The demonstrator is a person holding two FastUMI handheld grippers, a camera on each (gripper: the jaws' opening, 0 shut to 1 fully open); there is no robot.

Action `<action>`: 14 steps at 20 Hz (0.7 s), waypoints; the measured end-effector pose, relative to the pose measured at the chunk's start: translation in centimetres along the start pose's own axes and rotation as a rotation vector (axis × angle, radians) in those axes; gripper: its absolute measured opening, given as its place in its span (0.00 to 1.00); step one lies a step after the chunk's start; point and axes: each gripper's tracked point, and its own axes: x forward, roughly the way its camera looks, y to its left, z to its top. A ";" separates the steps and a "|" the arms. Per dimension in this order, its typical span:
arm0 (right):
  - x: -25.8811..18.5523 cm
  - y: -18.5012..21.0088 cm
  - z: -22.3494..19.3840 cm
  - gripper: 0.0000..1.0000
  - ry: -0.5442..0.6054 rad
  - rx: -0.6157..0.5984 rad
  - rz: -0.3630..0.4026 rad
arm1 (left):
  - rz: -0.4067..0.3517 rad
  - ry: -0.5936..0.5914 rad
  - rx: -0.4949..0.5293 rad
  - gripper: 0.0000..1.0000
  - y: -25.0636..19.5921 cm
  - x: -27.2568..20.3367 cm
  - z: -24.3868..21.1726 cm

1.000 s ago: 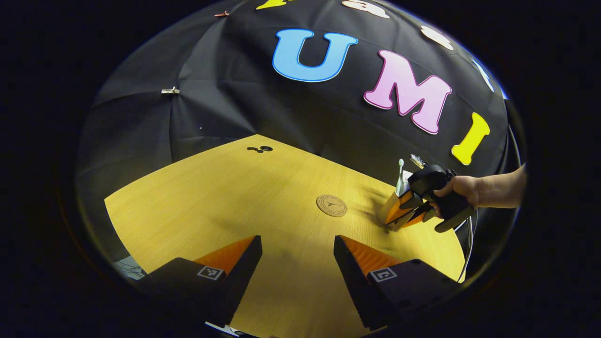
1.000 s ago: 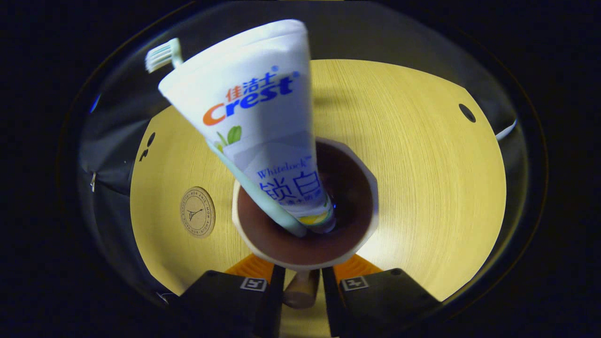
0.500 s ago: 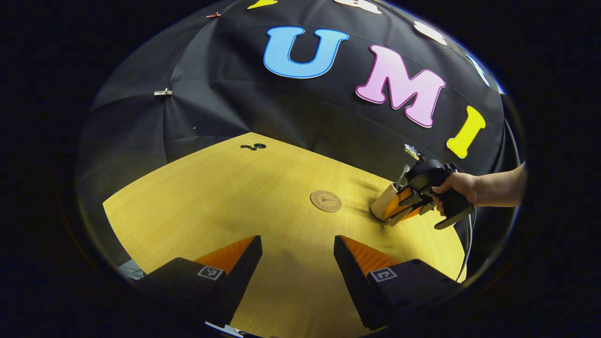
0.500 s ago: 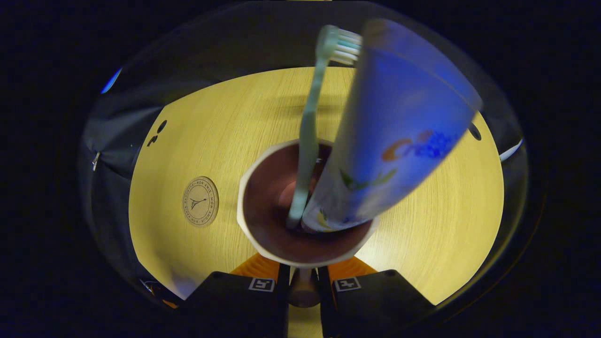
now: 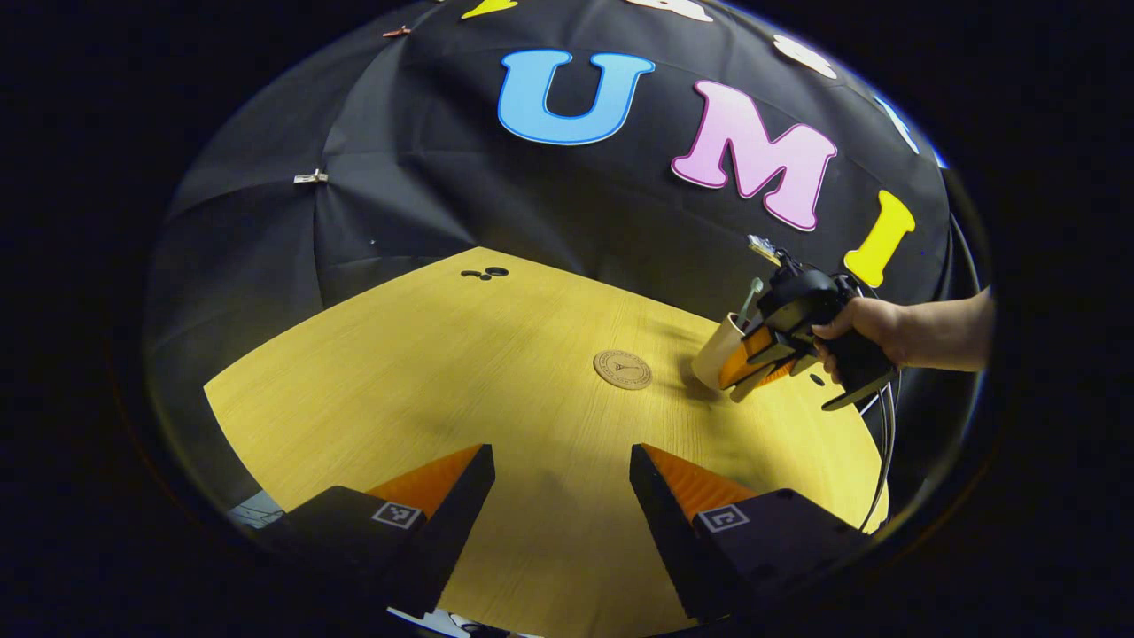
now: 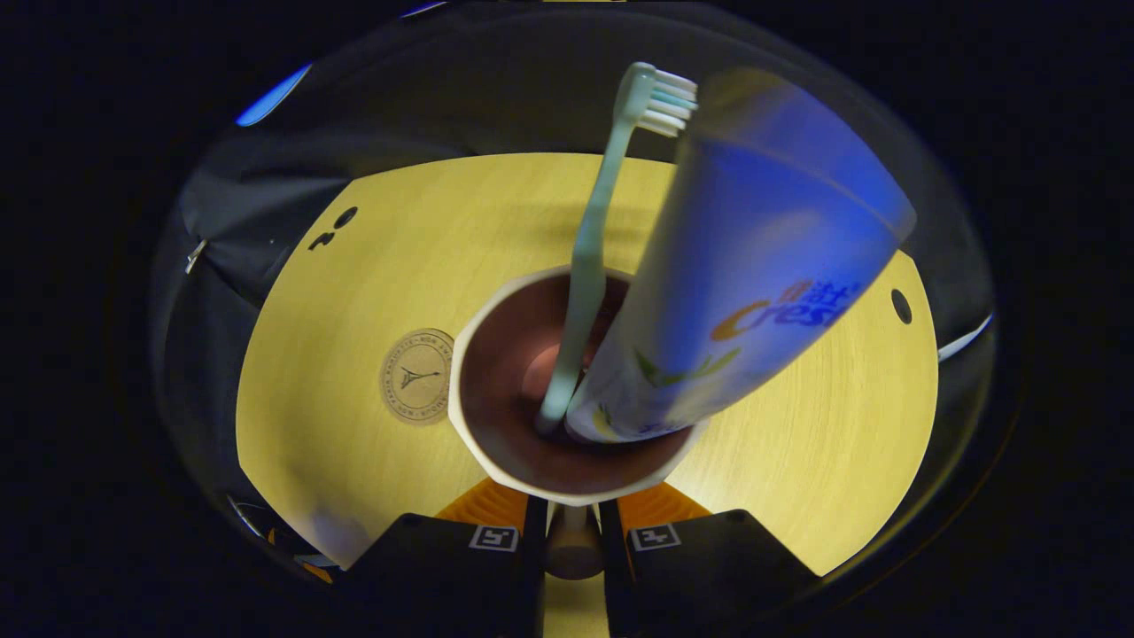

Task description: Put the toothbrush and toothpaste on the desktop into the cup, then pick up the cup and place it on the coaster on the desktop.

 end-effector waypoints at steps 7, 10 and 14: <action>0.4 6.8 1.3 0.31 -0.009 -0.121 0.036 | 0.009 0.014 -0.009 0.97 1.6 -1.7 -0.9; 1.4 9.2 0.8 0.31 0.011 -0.157 0.043 | 0.027 0.018 -0.017 0.97 2.9 -2.4 -1.2; 2.4 11.0 0.3 0.31 0.029 -0.211 0.032 | 0.064 0.023 -0.039 0.97 5.1 -3.5 -1.5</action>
